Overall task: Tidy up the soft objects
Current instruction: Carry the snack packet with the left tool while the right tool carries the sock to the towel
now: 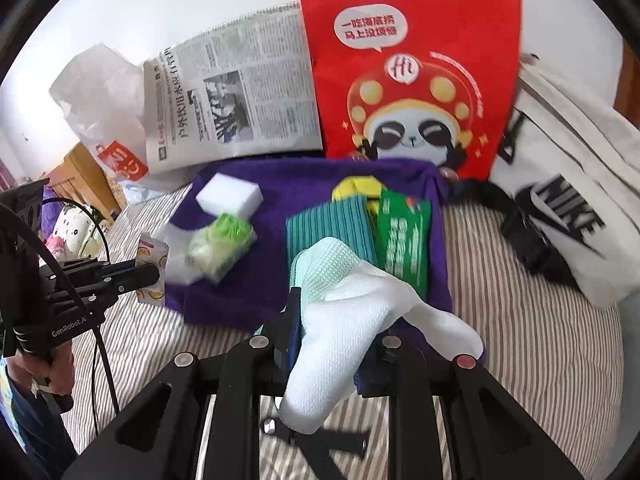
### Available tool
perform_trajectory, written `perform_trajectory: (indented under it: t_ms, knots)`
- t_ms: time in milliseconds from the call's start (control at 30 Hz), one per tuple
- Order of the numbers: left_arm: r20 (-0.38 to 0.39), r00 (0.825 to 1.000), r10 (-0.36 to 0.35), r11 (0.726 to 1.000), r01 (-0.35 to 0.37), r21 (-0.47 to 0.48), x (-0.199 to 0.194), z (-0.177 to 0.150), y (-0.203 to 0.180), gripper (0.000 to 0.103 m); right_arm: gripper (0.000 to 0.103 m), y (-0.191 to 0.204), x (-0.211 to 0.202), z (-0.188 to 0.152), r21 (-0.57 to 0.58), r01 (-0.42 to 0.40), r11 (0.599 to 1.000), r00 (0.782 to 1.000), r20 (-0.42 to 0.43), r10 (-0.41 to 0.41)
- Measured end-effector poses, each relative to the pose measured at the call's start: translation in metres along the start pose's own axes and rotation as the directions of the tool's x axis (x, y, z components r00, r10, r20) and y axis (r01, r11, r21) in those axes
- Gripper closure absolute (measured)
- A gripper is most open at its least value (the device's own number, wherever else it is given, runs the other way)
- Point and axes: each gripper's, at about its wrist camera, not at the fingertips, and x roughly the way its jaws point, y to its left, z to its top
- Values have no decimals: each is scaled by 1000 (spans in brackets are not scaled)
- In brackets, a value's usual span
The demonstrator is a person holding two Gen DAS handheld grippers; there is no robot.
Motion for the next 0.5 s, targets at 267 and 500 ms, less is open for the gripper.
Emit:
perform_trajectory:
  t_ms: [267,500]
  knots:
    - [-7,1000,28,998,-28,-49,22,29,32,93,82,10,33,47,-30,-4,1000,1000,7,4]
    - [-24,998,55,996,-56,-67,43,41,50,93,82,27,70,86,-61,2,998,1000,-6,-2]
